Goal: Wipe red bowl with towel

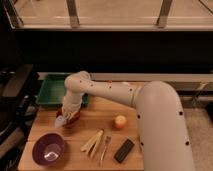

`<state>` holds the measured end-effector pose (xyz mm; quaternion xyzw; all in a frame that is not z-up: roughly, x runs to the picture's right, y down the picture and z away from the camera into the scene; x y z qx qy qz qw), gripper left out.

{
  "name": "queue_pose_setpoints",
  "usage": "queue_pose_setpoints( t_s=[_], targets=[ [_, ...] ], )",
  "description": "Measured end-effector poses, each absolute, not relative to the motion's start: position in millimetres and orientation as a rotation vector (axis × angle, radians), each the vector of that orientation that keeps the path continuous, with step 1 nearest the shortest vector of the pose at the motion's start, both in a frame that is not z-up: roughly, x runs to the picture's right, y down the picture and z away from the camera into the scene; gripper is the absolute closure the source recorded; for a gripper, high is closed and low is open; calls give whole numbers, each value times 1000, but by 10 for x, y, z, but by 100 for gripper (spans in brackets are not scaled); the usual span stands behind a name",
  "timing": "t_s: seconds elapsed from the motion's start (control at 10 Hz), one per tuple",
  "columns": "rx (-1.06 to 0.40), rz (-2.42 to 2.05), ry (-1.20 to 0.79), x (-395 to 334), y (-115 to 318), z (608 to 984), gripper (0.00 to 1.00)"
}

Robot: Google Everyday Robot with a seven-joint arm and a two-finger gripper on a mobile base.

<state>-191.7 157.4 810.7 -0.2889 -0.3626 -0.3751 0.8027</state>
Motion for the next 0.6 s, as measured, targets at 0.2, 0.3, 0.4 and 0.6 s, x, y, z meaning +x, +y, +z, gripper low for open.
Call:
queue_pose_setpoints(
  t_s=[0.2, 0.3, 0.4, 0.6],
  targets=[
    [-638, -768, -722, -1577, 1591, 8067, 100],
    [-640, -760, -702, -1470, 1551, 8078, 100],
    [-646, -754, -669, -1321, 1447, 8138, 100],
    [-633, -769, -642, -1260, 1214, 8249, 100]
  ],
)
